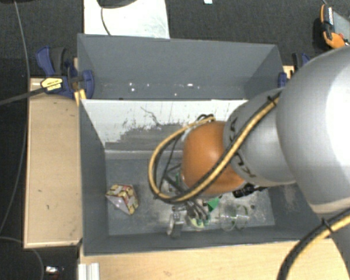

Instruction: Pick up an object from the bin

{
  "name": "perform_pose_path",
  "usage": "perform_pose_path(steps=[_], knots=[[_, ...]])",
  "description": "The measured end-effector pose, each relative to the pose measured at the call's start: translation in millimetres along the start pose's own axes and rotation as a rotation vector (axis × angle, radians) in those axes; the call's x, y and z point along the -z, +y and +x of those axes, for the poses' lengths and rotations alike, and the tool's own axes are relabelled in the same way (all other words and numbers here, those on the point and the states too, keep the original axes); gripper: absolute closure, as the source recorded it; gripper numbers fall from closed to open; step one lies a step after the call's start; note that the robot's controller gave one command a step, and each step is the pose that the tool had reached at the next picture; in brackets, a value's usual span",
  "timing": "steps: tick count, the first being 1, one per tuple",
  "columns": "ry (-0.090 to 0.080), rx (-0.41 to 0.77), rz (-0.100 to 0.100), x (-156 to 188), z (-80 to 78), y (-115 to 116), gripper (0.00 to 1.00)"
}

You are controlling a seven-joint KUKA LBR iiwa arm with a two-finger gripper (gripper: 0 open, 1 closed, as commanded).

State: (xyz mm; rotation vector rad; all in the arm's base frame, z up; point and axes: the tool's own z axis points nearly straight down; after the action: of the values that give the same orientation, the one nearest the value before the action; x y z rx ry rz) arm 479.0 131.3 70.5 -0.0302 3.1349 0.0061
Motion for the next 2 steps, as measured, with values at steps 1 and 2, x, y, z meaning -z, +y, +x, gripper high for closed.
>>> perform_pose_path(steps=[1,2], knots=[[-0.001,-0.074,0.004,5,-30.1,-66,0.0],[0.002,-0.021,-0.004,0,-16.1,-44,0.0]])
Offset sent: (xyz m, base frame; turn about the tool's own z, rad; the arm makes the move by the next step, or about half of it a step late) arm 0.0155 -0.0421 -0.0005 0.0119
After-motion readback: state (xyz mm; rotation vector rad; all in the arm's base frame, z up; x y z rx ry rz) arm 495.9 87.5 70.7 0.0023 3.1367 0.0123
